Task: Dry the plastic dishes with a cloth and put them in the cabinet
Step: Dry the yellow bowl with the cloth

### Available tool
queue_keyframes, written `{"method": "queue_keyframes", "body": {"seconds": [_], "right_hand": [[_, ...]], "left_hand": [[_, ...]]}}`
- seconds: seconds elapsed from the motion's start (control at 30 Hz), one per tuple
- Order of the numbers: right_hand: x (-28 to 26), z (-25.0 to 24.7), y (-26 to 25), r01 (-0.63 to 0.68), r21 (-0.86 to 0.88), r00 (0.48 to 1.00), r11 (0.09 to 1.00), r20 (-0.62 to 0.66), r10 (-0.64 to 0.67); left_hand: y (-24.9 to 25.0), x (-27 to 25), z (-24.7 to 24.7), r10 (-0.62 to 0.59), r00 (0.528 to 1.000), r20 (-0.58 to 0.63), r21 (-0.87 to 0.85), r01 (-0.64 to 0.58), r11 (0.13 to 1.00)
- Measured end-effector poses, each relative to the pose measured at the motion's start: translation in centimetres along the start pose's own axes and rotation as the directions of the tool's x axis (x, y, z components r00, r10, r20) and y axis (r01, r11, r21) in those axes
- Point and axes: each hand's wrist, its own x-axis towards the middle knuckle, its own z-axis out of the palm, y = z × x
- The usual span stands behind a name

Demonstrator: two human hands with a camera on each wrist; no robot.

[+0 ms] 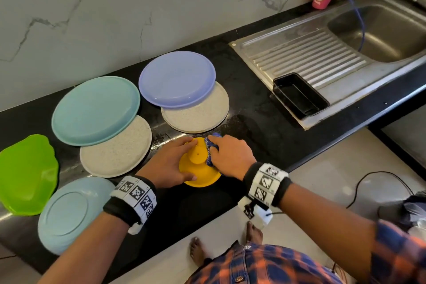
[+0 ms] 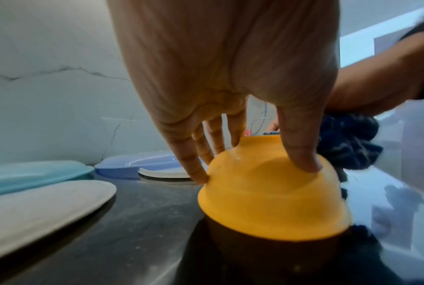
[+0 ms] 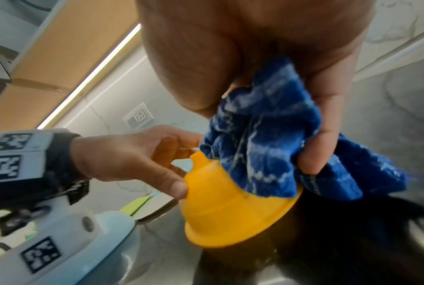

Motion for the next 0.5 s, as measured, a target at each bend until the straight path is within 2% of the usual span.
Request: {"method": "queue_keyframes", "body": {"seconds": [0.07, 0.2, 0.27, 0.33, 0.4, 0.5], "right_hand": [[-1.6, 1.7, 0.3, 0.015, 0.001, 0.999, 1.0, -0.032, -0.015], [-3.7, 2.6, 0.9, 0.042, 0.035, 0.999, 0.999, -0.009, -0.042], [-3.1, 1.5, 0.7, 0.017, -0.013, 1.0, 1.0, -0.024, -0.017], [-1.5, -0.3, 0.2, 0.001, -0.06, 1.0, 0.998, -0.014, -0.002], [0.5, -2.3, -0.2, 0.013, -0.076, 0.998, 0.997, 0.064, -0.008], [2.3, -4.3, -0.5, 0.045, -0.072, 0.981, 0.996, 0.193, -0.03]], "left_hand": [[0.1, 0.1, 0.6, -0.022, 1.0, -0.021, -0.002, 0.022, 1.0], [0.9, 0.3, 1.8, -0.086, 0.992, -0.097, 0.027, 0.089, 0.996], [2.6, -0.3, 2.9, -0.161, 0.969, -0.187, 0.05, 0.173, 0.984], [5.4, -0.8, 4.3, -0.247, 0.925, -0.289, 0.09, 0.283, 0.955], [7.8, -1.1, 4.9, -0.318, 0.884, -0.343, 0.116, 0.376, 0.919], [7.1, -0.6, 3.8, -0.341, 0.895, -0.288, 0.051, 0.369, 0.928]]}}
